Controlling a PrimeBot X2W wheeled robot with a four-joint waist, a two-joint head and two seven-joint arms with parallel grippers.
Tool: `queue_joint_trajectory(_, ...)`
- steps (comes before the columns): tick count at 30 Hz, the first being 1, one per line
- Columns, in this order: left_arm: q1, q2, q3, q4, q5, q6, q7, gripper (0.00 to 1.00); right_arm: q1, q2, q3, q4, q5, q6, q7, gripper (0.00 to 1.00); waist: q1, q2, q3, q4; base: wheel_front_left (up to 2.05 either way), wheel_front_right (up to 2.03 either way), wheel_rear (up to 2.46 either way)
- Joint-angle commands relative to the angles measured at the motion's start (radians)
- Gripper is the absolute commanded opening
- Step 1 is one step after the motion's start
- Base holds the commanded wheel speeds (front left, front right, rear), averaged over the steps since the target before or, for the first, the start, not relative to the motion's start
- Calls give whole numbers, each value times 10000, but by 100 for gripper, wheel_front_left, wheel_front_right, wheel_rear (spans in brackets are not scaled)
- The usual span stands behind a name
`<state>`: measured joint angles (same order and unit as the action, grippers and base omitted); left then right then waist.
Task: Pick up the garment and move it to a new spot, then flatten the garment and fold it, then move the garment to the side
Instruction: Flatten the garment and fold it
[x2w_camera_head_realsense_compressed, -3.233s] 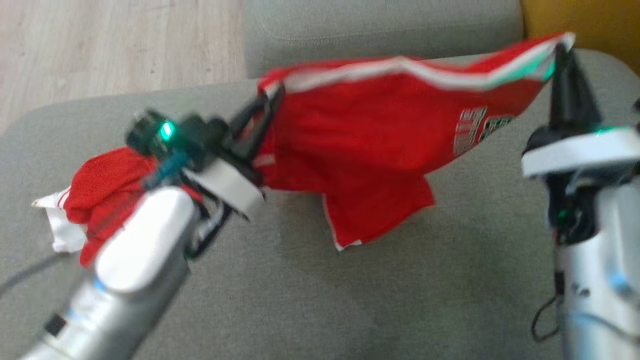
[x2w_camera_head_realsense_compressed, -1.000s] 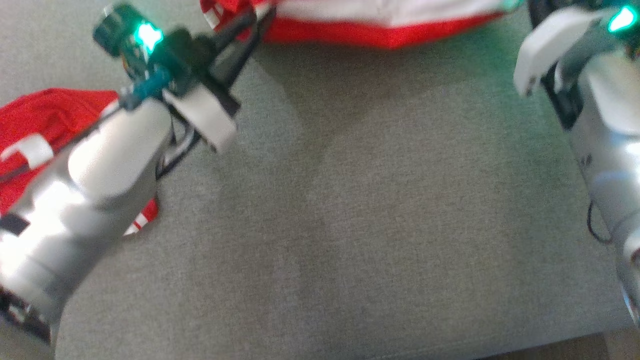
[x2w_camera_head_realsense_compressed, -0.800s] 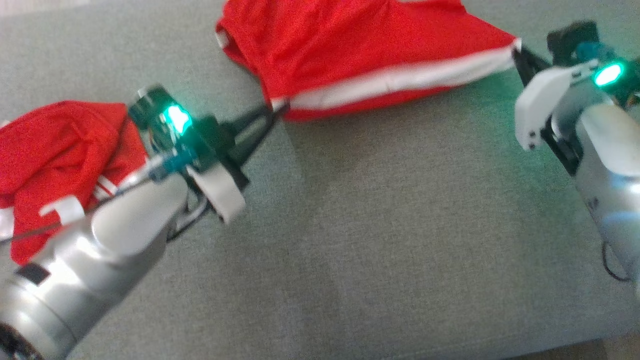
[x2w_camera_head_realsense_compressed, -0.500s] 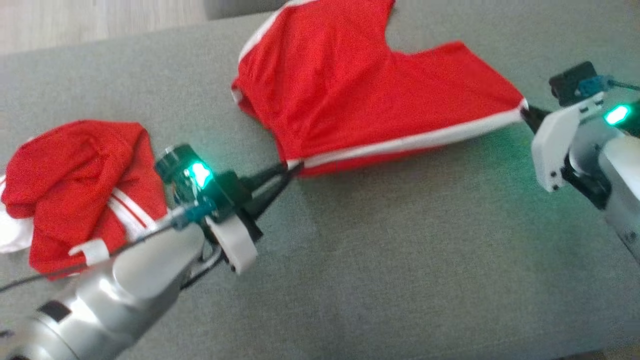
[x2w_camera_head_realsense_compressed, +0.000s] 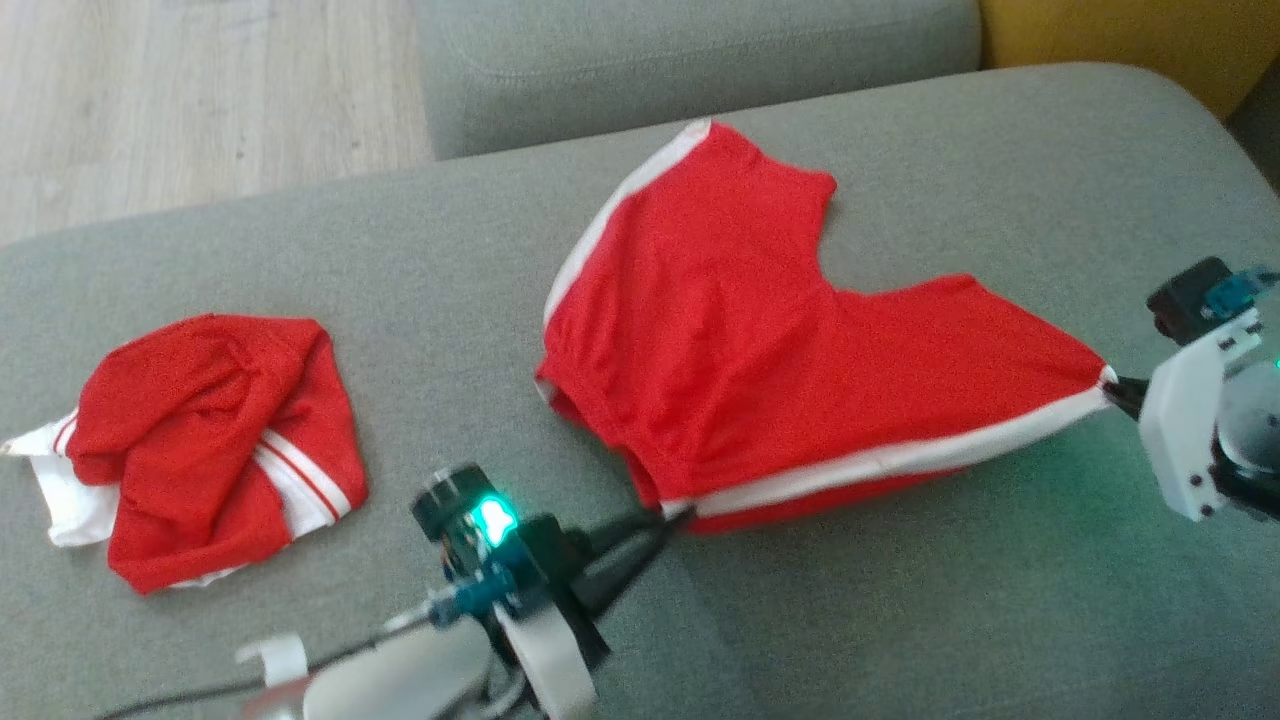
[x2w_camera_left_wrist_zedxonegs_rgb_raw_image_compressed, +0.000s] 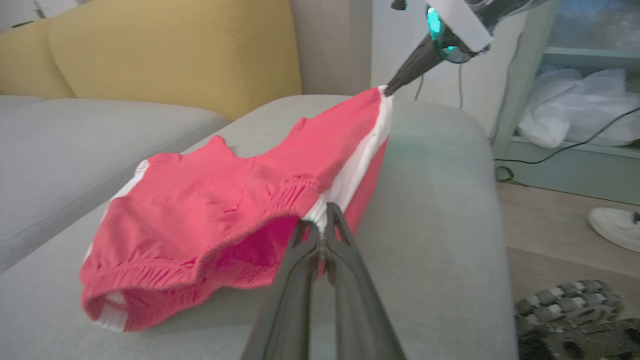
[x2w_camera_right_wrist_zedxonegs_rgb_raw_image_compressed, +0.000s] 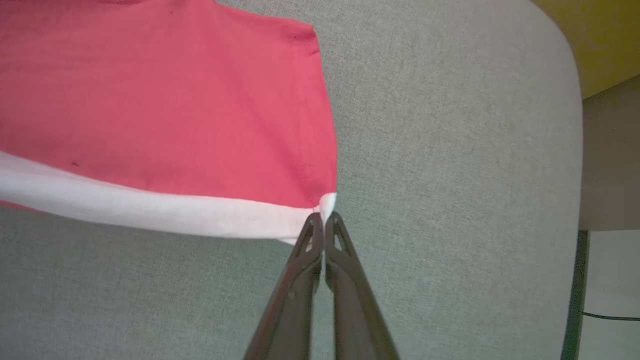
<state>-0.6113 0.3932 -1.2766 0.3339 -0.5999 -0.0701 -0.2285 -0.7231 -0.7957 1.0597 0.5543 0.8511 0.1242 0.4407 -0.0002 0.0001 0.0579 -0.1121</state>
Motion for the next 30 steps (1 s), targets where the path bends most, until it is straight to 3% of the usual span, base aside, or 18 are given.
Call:
queue_joint_trajectory(1,-132,157,277,-470,17,98,21,0,92,-558,-97,-403,-98,65,39,0,2,-1,-158,-4,0,0,0)
queue_joint_trajectory(8,135,308,428,-1423,-7,694,164,0,471,-758,-1619,-1078,-283,65,-604,0,2,-1,5,143,0,0,0)
queue_joint_trajectory(14,-304,313,957,-1498,-167,1065,194,0,219,-98,-3507,-968,-1164,65,-1791,0,2,-1,593,503,0,0,0)
queue_joint_trajectory(19,-654,162,1432,-1401,-296,1390,101,0,-344,586,-4407,-856,-2543,65,-2475,0,2,-1,1196,972,0,0,0)
queue_joint_trajectory(30,-1861,-757,1888,-472,-397,1349,43,0,-2237,1870,-4665,420,-4241,65,-2823,0,2,-1,2687,2357,0,0,0)
